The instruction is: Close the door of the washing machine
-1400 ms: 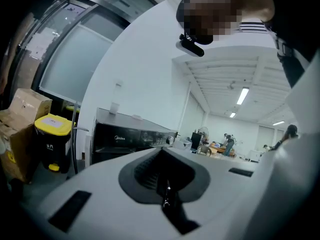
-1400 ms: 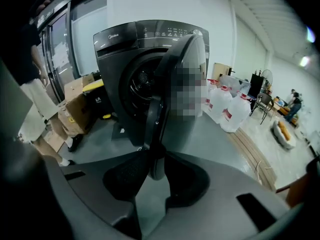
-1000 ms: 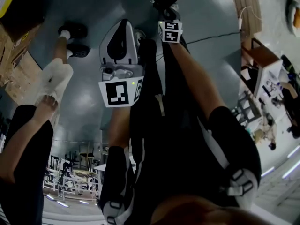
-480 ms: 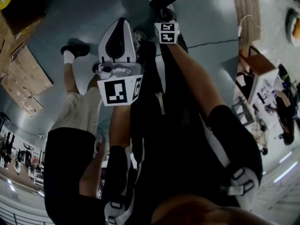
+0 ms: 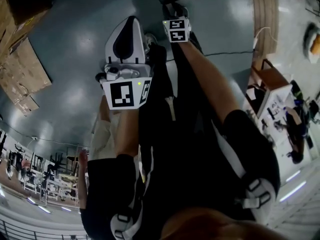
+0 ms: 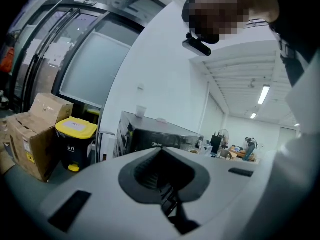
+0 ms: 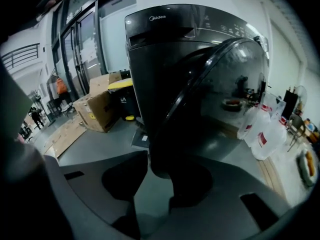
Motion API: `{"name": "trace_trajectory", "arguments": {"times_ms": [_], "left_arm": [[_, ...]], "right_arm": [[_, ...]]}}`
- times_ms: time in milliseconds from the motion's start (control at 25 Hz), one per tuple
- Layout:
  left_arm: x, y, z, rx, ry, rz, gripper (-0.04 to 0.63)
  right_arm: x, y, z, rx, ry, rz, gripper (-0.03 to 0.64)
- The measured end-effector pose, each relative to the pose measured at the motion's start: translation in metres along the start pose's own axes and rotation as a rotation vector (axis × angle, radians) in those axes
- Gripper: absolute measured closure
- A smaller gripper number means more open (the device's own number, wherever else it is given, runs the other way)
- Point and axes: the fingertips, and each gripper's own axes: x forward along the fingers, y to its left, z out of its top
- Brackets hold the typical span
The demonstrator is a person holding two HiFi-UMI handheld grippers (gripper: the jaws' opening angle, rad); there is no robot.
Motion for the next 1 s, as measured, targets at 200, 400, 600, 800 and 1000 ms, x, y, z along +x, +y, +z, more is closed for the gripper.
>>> {"name": "trace_trajectory", "arguments": {"times_ms": [200, 400, 600, 800, 1000], "left_arm": [[0.004, 0.015, 0.001, 0.002, -0.017, 0.026, 0.591], [0.009, 0.027, 0.004, 0.012, -0.033, 0.043, 0.591], [0.017, 0.042, 0.003, 0.015, -0.039, 0.062, 0.591], [0.028, 0.047, 0.005, 0.010, -0.044, 0.081, 0.591], [0.032, 0.048, 0.008, 0.014, -0.039, 0.095, 0.591]], "right_arm": [[0.021, 0.009, 0.024, -0.041, -0.020, 0.030, 0.503], [0.043, 0.011, 0.050, -0.055, -0.050, 0.044, 0.503], [0.069, -0.002, 0.071, -0.067, -0.074, 0.028, 0.503], [0.087, -0.009, 0.089, -0.095, -0.081, 0.037, 0.505], [0.094, -0.010, 0.085, -0.100, -0.053, 0.046, 0.505]]}}
